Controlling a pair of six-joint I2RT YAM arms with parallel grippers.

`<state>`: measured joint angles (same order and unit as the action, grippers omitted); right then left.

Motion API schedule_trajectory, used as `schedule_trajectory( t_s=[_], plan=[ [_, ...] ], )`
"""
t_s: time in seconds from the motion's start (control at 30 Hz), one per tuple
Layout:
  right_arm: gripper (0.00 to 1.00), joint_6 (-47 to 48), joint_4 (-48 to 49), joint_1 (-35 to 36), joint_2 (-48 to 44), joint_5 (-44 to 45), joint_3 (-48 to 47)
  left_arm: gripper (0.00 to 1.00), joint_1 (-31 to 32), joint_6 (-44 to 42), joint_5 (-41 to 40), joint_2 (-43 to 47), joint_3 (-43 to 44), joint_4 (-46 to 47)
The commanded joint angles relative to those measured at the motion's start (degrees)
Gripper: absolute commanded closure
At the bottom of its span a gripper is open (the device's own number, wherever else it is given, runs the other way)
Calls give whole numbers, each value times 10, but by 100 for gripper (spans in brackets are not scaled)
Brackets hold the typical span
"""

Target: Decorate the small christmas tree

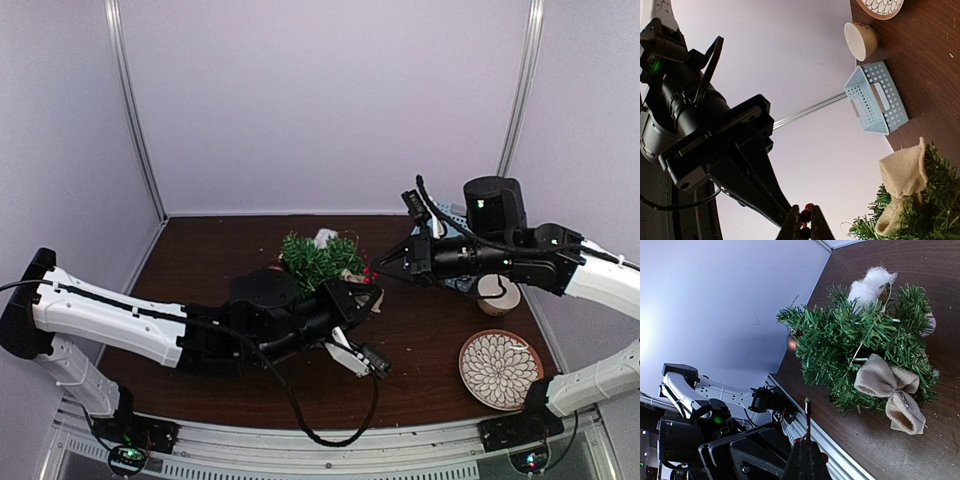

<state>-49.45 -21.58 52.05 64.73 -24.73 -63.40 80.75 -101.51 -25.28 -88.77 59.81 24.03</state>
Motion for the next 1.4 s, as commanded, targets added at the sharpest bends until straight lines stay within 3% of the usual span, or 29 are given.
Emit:
schedule_trajectory(
  t_s=[0.0, 0.1, 0.23, 0.33, 0.37, 0.43, 0.53, 0.67, 0.97, 1.3, 1.37],
  plan=[
    [100, 0, 13, 5, 3, -11, -5, 95, 2, -9, -8, -2, 11, 44],
    [100, 2, 13, 5, 1, -6, -4, 100, 3, -10, -7, -1, 7, 47],
    [100, 4, 13, 5, -3, 1, -5, 98, 2, -9, -8, 3, 2, 37],
    [100, 6, 11, 5, -6, 6, -6, 55, 3, -11, -13, 9, -9, 25],
    [100, 7, 10, 5, -7, 8, -5, 48, 2, -12, -14, 10, -12, 26],
    [100, 9, 8, 5, -5, 8, -4, 44, 1, -12, -20, 8, -12, 26],
    [100, 7, 13, 5, -1, 3, -4, 49, -2, -12, -29, 2, -5, 29],
    [100, 5, 14, 5, 0, -1, -5, 63, -5, -15, -32, -4, 2, 29],
    [100, -9, 32, 5, 3, -14, 12, 73, -10, -40, -35, -23, 8, 63],
    [100, -9, 37, 5, 1, -8, 15, 99, -10, -42, -22, -13, -8, 83],
    [81, -9, 43, 4, -1, -5, 16, 100, -9, -33, -18, -7, -13, 81]
  ],
)
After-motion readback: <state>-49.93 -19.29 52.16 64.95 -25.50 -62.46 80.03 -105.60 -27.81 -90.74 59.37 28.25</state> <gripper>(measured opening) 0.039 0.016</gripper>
